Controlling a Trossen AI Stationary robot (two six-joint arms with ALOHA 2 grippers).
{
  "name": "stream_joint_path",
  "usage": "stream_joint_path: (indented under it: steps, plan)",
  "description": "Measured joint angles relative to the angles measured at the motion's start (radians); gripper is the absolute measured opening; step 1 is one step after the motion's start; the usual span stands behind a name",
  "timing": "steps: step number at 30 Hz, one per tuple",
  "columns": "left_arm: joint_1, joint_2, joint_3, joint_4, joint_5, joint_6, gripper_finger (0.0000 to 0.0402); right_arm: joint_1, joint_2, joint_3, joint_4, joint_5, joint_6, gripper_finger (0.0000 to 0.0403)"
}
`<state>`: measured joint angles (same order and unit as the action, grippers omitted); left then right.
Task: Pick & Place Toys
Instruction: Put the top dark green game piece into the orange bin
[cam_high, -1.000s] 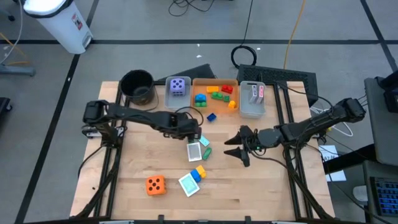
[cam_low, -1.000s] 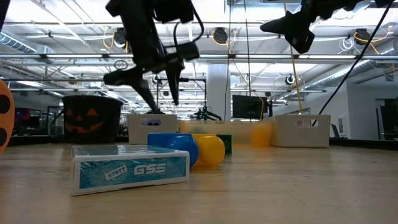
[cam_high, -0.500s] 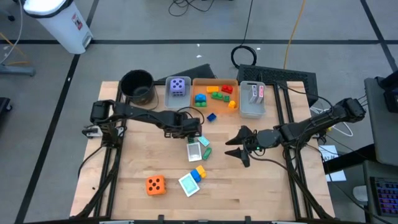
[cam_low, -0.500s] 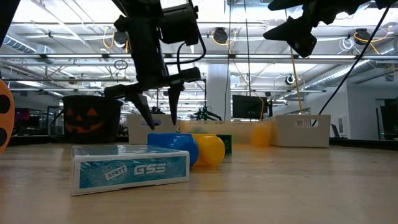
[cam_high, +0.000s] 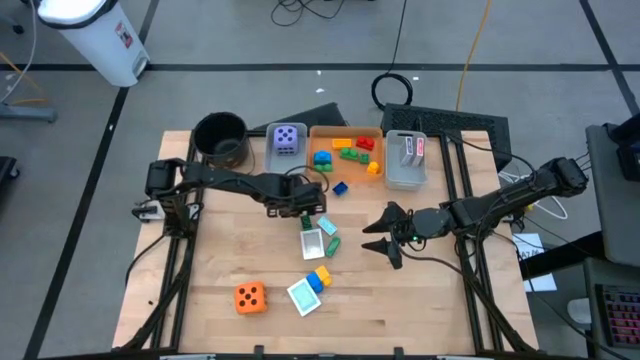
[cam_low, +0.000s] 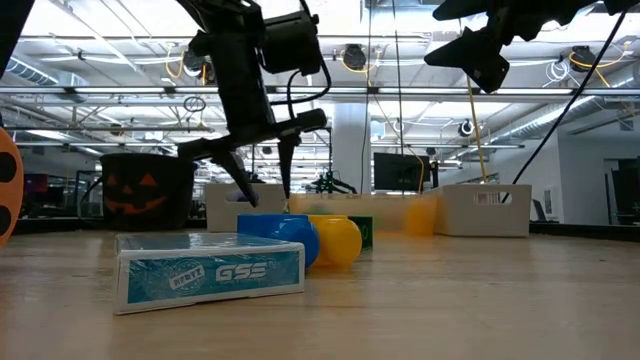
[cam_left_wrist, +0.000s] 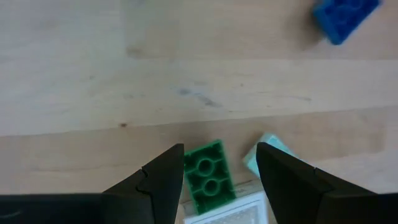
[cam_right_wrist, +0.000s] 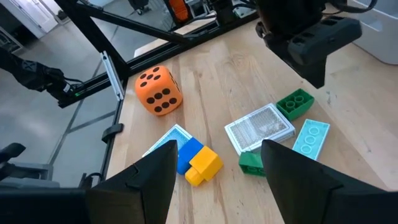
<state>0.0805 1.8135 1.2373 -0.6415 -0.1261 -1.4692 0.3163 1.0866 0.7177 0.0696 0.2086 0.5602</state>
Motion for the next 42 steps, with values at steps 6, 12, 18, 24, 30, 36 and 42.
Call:
stream_joint_path:
  steps: [6, 12, 18, 24, 30, 36, 42]
  plan:
    - [-0.028, -0.001, 0.0, 0.089, -0.011, 0.045, 0.0209, 0.0, 0.0, 0.0, 0.0, 0.0, 0.0, 0.0224]
    - [-0.029, -0.001, 0.0, 0.091, -0.013, 0.008, 0.021, 0.0, 0.0, 0.0, 0.0, 0.0, 0.0, 0.0224]
    - [-0.031, -0.001, 0.0, 0.044, 0.011, 0.037, 0.0221, 0.0, 0.0, 0.0, 0.0, 0.0, 0.0, 0.0224]
    - [-0.044, -0.001, 0.0, 0.035, 0.02, 0.034, 0.0287, 0.0, 0.0, 0.0, 0.0, 0.0, -0.003, 0.0224]
    - [-0.067, -0.001, 0.0, 0.074, 0.022, 0.039, 0.0342, 0.0, 0.0, 0.0, 0.0, 0.0, -0.004, 0.0224]
    - [-0.102, -0.001, 0.0, 0.072, 0.04, 0.018, 0.0365, 0.0, 0.0, 0.0, 0.0, 0.0, 0.0, 0.0224]
    - [-0.12, -0.001, 0.0, 0.037, -0.013, -0.088, 0.0366, 0.0, 0.0, 0.0, 0.0, 0.0, 0.0, 0.0224]
